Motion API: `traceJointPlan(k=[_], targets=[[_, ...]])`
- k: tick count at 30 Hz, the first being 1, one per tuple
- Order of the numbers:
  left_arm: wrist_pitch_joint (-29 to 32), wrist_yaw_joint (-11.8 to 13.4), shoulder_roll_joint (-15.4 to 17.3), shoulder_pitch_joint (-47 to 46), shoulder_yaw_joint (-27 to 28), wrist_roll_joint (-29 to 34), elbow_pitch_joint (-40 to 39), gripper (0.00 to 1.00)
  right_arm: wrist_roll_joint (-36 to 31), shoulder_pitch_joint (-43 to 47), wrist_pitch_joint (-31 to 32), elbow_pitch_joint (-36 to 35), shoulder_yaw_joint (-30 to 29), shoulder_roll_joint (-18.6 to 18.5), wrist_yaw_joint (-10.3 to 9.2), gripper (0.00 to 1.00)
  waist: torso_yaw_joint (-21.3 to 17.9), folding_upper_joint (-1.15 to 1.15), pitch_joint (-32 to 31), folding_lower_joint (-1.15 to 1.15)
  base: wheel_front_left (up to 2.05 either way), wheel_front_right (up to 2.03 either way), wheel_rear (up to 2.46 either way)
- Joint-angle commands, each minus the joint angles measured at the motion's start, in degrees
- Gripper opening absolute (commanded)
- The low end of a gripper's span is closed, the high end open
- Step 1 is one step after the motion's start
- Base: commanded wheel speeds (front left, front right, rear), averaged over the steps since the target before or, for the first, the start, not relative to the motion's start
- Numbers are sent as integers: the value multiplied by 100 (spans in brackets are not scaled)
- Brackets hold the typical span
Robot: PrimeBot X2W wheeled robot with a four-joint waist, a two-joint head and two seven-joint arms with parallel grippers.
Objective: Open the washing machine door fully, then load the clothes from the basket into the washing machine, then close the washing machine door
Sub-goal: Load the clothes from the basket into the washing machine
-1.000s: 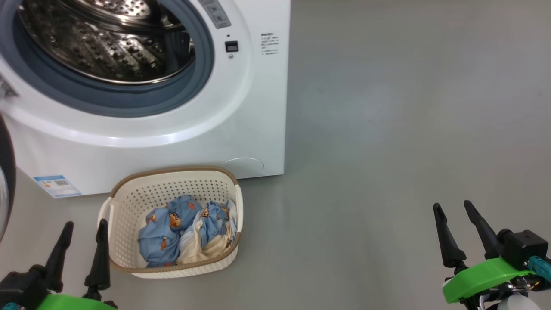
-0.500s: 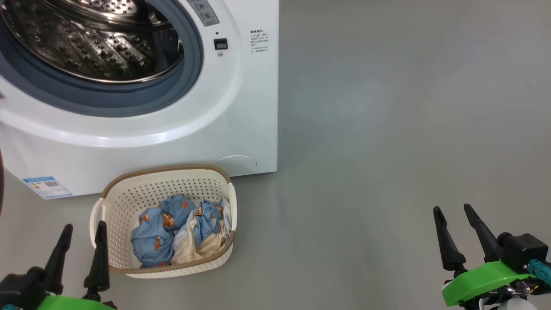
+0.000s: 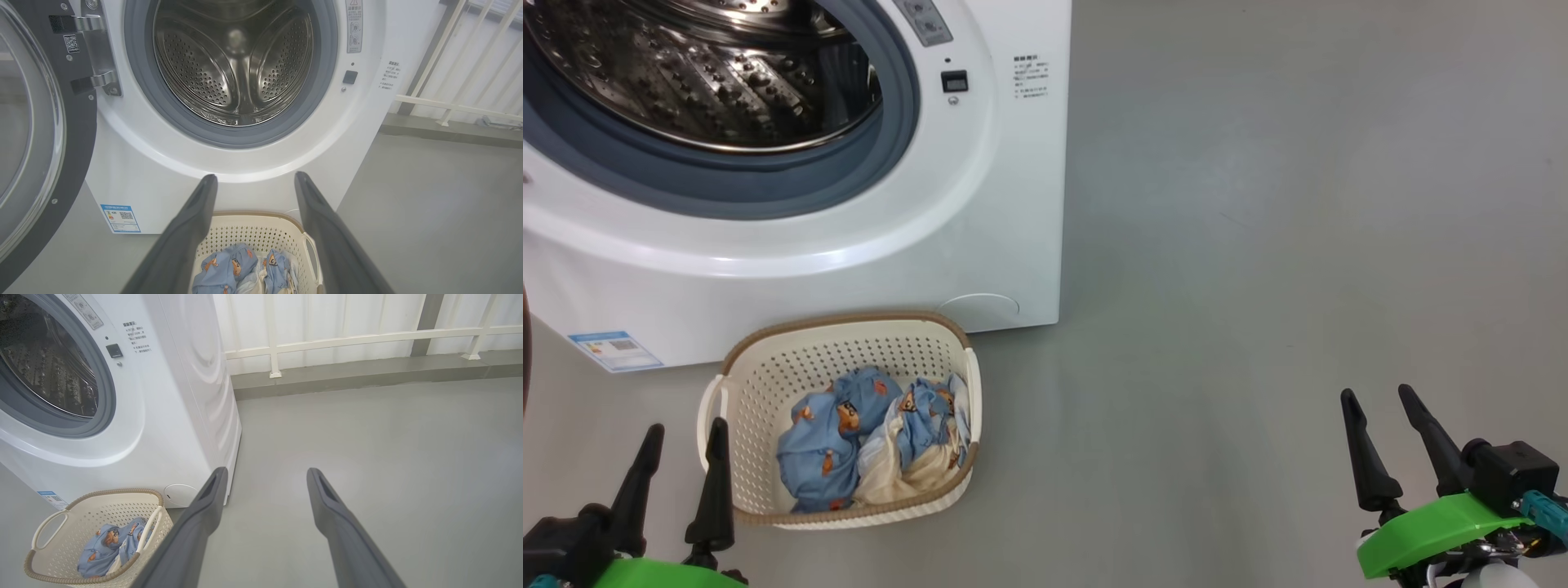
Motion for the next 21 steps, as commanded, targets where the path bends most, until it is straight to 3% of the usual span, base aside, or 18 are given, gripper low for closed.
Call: traceJointPlan(k=[1, 12, 21], targets=[[-37, 2, 177, -219, 176, -41, -85, 100, -31, -153, -70, -139, 121, -55, 25, 100, 3, 0, 22, 0, 92, -117, 25], [-37, 2, 192, -310, 169, -100, -75, 100, -37, -225, -70, -142, 137, -29, 25, 100, 21, 0, 106, 0, 95, -127, 32], [-37, 2, 99, -314, 113, -53, 12, 100, -22, -234, -70, -132, 167, -18, 25, 100, 30, 0, 104, 0, 27, -27, 0]])
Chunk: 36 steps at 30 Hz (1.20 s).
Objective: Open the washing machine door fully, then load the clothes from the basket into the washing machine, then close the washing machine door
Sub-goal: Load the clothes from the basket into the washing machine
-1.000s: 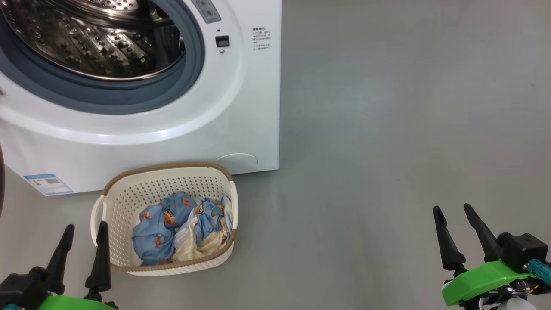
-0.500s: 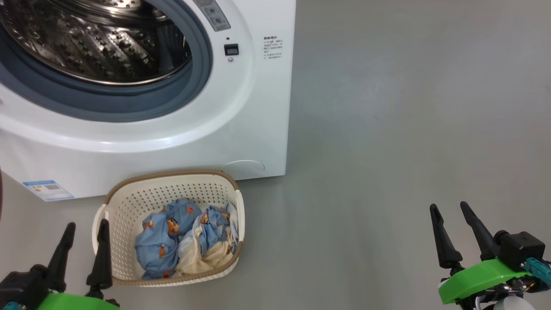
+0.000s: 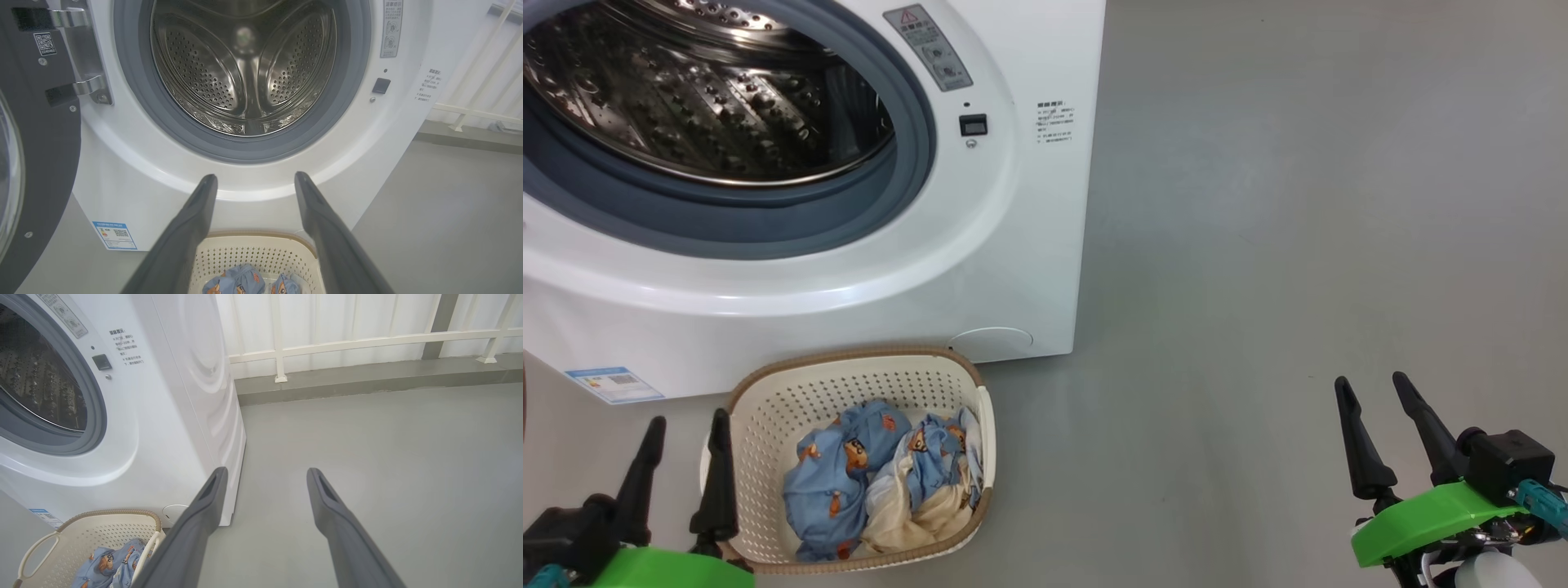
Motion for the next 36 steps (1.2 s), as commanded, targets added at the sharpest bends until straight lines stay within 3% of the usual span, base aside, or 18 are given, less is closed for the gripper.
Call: traceJointPlan(k=[1, 8, 14, 27, 36], targets=[[-37, 2, 100, -169, 191, -4, -34, 100, -20, -99, -70, -127, 135, -77, 25, 100, 7, 0, 3, 0, 0, 0, 0], [-37, 2, -59, -183, 295, 407, 171, 100, -26, -114, -70, -151, 163, -54, 25, 100, 23, 0, 87, 0, 0, 0, 0], [-37, 2, -136, -275, 179, 334, 480, 100, -43, -232, -70, -201, 203, -4, 25, 100, 37, 0, 342, 0, 0, 0, 0], [-37, 2, 147, -1525, -373, -100, 2103, 100, -236, -973, -70, -562, 340, 158, 25, 100, 3, 0, 1591, 0, 0, 0, 0], [-37, 2, 381, -2546, -1138, -457, 3446, 100, -376, -1476, -70, -767, 484, 309, 25, 100, -143, 0, 2327, 0, 0, 0, 0]])
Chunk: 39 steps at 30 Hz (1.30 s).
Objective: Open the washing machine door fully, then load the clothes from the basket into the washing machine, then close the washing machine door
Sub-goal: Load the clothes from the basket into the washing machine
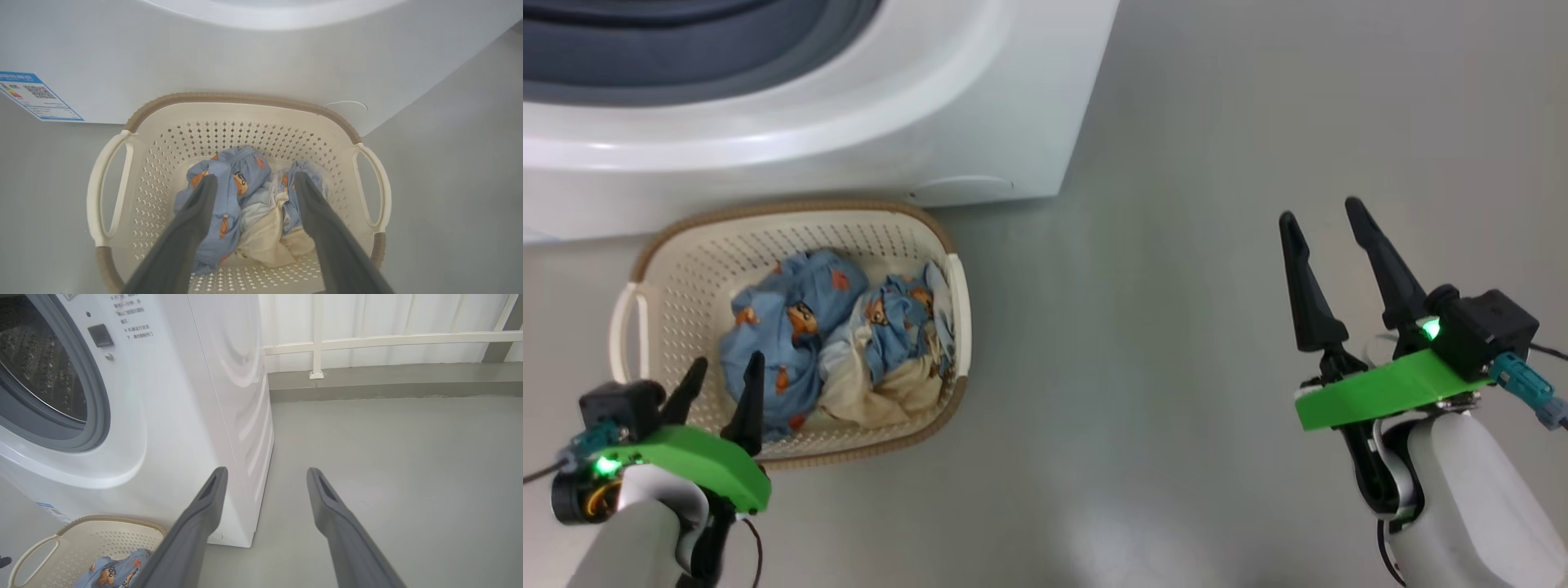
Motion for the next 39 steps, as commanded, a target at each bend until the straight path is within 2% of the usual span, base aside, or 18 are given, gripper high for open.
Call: traceJointPlan(k=[1, 7, 16, 29, 39], targets=[[-38, 3, 260, -171, 68, -83, 95, 100, -59, -61, -54, -171, 137, 16, 25, 100, -110, 0, 427, -1, 0, 0, 0], [20, 3, 354, -797, -338, -398, 770, 100, -141, -281, -54, -271, 215, 73, 25, 100, -156, 0, 874, -1, 0, 0, 0], [161, 3, 514, -1485, -854, -694, 1269, 100, -234, -525, -54, -343, 226, 115, 25, 100, -141, 0, 1486, -1, 0, 0, 0], [407, 3, 743, -2036, -1154, -851, 1816, 100, -300, -640, -54, -473, 302, 168, 25, 100, -228, 0, 1947, -1, 0, 0, 0], [553, 3, 850, -2349, -1278, -808, 1957, 100, -316, -639, -54, -540, 360, 205, 25, 100, -320, 0, 2177, -1, 0, 0, 0]])
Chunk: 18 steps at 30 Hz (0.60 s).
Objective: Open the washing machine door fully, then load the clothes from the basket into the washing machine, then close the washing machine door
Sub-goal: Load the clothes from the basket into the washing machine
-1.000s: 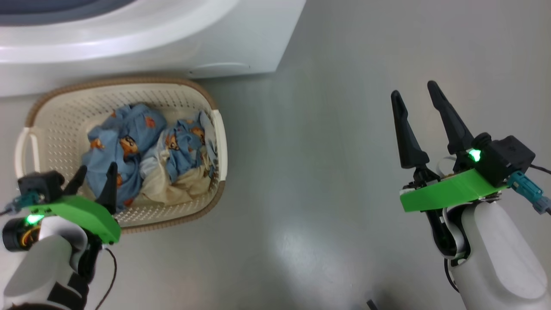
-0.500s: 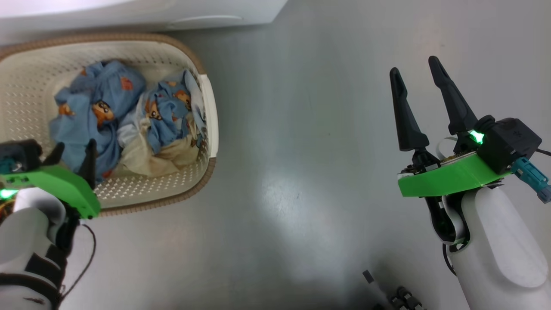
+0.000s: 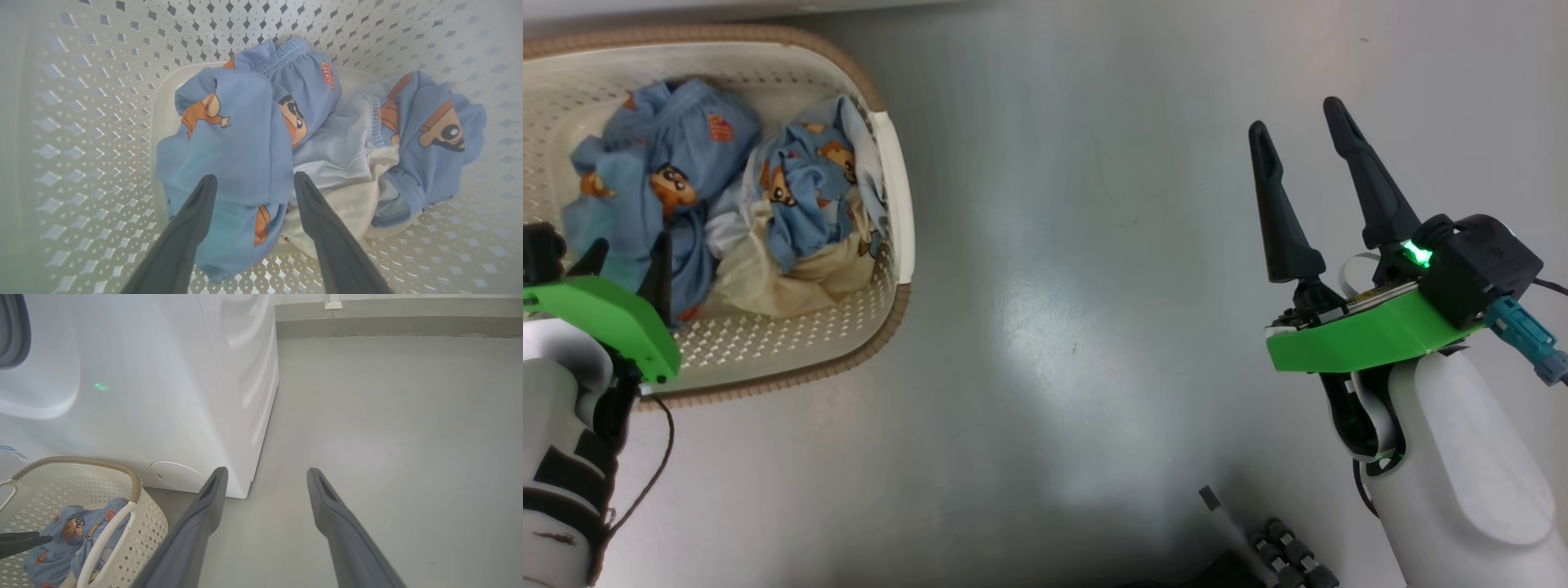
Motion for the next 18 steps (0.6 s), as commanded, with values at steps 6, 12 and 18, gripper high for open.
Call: traceJointPlan(k=[6, 12, 18], targets=[[92, 18, 349, -64, -17, 71, 46, 100, -36, 133, -46, -171, 181, 72, 25, 100, -86, 0, 99, 0, 0, 0, 0], [126, 67, 384, -176, -70, 90, 57, 100, -37, 140, -46, -196, 226, 89, 25, 100, -145, 0, 173, 0, 0, 0, 0], [213, 83, 469, -292, -138, 115, 63, 100, -49, 129, -46, -260, 277, 104, 25, 100, -220, 0, 294, 0, 0, 0, 0]])
